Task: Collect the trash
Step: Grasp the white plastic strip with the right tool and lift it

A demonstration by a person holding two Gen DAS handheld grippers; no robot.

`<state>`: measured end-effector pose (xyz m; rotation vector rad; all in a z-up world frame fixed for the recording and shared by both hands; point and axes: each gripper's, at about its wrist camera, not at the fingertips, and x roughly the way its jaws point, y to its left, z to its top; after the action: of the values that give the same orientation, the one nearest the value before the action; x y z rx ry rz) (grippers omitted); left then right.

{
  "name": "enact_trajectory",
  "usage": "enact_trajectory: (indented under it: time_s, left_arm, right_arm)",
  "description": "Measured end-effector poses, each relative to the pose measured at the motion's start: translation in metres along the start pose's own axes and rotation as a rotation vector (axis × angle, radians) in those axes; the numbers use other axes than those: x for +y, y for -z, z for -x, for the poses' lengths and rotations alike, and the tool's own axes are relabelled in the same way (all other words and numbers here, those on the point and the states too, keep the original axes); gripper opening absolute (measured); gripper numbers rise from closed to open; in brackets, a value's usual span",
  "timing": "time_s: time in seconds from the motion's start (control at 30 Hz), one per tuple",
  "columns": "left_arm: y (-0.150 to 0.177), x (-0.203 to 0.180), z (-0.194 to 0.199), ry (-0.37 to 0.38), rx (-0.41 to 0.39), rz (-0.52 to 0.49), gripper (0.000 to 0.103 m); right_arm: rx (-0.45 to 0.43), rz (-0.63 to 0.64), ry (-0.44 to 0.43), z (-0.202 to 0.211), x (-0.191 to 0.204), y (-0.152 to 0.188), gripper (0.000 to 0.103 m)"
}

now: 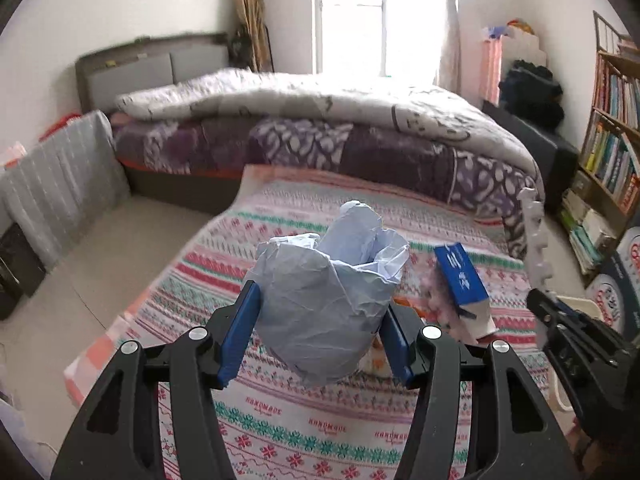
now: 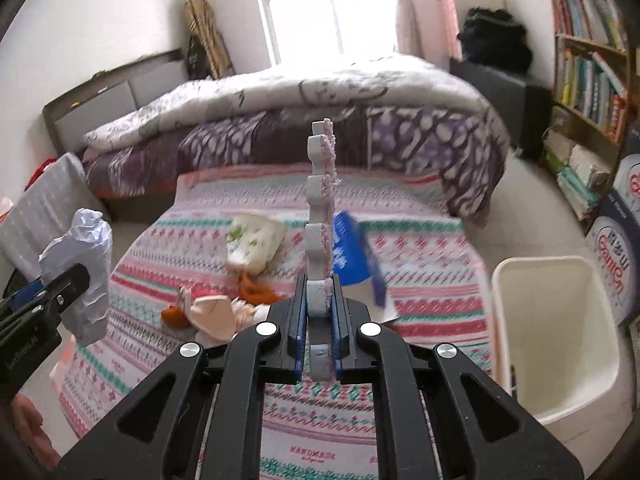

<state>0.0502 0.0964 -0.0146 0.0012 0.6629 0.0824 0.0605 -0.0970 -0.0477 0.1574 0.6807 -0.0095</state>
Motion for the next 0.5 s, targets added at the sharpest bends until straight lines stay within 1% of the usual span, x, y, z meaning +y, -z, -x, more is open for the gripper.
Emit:
enact_trajectory:
  time_s: [0.1, 0.2, 0.33, 0.5]
  left_arm:
    - [0.001, -0.013, 0.007, -0.051, -0.055, -0.027, 0.057]
    - [0.002, -0.024, 0.011, -0.078, -0.092, -0.043, 0.057]
    - [0.003, -0.036, 0.013, -0.096, -0.11, -0.039, 0.057]
    - [0.003, -0.048, 0.013, -0.095, -0.117, -0.02, 0.057]
  right_arm:
    - [-0.034, -0.007, 0.025, 0.006, -0.007, -0.003, 0.009]
    - [-0.05, -0.015, 0.039, 0.01, -0.012, -0.005, 0.009]
    - [-0.078, -0.014, 0.063, 0.018, -0.016, -0.005, 0.009]
    - [-0.121, 0.0, 0.097, 0.03, -0.023, -0.006, 0.009]
